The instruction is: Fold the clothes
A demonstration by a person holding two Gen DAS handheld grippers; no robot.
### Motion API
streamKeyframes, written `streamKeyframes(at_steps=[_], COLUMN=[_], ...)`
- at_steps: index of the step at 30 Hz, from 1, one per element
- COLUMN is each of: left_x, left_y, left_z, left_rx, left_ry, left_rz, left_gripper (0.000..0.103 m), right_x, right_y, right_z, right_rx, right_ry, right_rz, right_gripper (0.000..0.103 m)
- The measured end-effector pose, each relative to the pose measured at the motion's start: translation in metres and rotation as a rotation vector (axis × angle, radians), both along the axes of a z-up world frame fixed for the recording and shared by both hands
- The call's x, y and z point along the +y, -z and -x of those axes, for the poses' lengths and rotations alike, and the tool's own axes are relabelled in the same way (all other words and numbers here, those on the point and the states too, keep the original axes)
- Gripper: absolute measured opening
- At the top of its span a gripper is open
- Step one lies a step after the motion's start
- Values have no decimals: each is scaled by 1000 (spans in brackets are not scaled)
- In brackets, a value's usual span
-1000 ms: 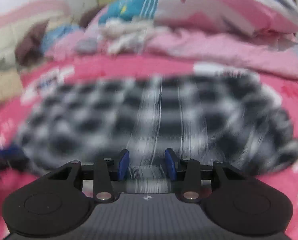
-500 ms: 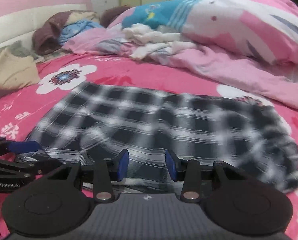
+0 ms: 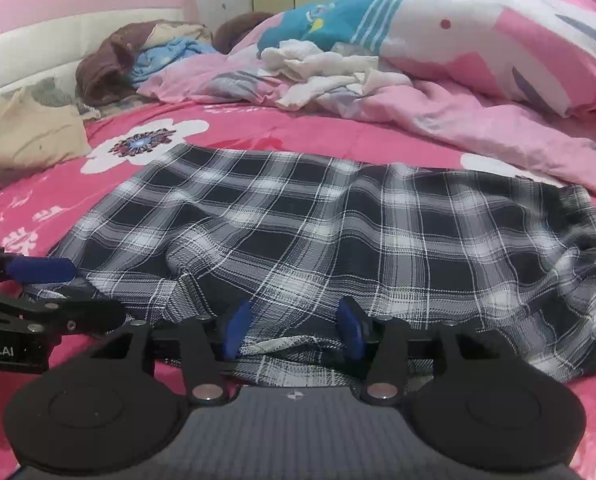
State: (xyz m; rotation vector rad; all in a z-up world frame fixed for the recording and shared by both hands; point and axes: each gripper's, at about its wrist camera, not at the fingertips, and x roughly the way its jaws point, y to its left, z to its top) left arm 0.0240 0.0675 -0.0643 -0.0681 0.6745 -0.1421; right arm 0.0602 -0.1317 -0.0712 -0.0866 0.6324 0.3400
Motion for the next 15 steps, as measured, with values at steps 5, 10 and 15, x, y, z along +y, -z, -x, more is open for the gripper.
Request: streamKeyframes(at_steps=[5, 10, 15], left_x=[-1, -2, -4], left_y=[0, 0, 1], left_z=[0, 1, 1], left_rx=[1, 1, 1], left_ry=[0, 0, 2], left_rz=[-6, -8, -12], left_gripper=[83, 85, 87], right_x=[-1, -2, -2], right_y=[1, 1, 2], right_z=[-1, 0, 1], right_rx=[-2, -7, -8], right_ry=[-1, 0, 0], right_rz=[-10, -17, -18], right_gripper=[53, 54, 54])
